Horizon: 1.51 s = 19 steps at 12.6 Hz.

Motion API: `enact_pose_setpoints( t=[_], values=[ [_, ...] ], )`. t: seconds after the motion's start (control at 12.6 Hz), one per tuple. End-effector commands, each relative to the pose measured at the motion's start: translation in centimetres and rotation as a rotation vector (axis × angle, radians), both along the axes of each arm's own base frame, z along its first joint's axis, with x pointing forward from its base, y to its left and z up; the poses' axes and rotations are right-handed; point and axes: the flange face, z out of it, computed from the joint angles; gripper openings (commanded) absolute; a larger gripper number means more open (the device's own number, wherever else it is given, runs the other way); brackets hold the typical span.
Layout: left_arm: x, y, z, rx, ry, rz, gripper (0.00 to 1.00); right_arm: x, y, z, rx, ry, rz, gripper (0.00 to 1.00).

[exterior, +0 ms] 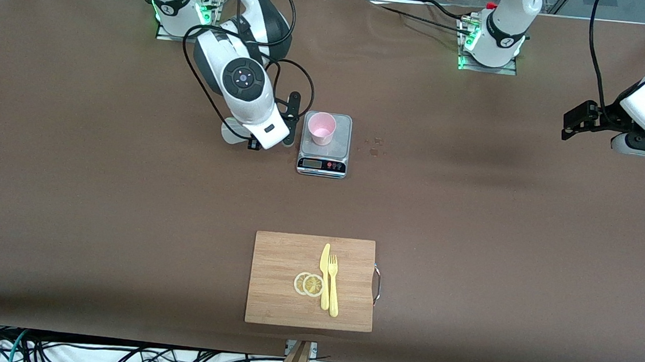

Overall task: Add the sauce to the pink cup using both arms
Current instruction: 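Tilt the sauce bottle over the pink cup with the right gripper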

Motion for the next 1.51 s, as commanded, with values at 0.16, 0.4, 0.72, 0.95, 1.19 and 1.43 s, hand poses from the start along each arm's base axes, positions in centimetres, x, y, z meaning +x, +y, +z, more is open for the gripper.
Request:
enact_pose_setpoints(
  t=[0.16, 0.4, 0.72, 0.95, 1.19, 1.43],
  values=[
    [0.3, 0.1, 0.9, -0.004, -0.009, -0.012, 1.00, -2.8, 2.6, -0.2, -0.075, -0.001, 0.043, 0.21],
    [0.4, 0.1, 0.8, -0.004, -0.007, -0.014, 1.00, -4.1, 3.6, -0.9, -0.111, 0.007, 0.086, 0.21],
    [0.3, 0.1, 0.9, -0.004, -0.009, -0.014, 1.00, -5.1, 4.5, -2.2, -0.153, 0.010, 0.106, 0.21],
    [0.3, 0.1, 0.9, -0.004, -0.009, -0.012, 1.00, -6.1, 5.3, -3.2, -0.187, 0.008, 0.109, 0.21],
    [0.3, 0.1, 0.9, -0.004, -0.007, -0.012, 1.00, -6.9, 6.8, -3.9, -0.219, 0.008, 0.142, 0.21],
    [0.3, 0.1, 0.9, -0.003, -0.007, -0.009, 1.00, -7.0, 7.0, -4.0, -0.245, 0.001, 0.160, 0.21]
  ],
)
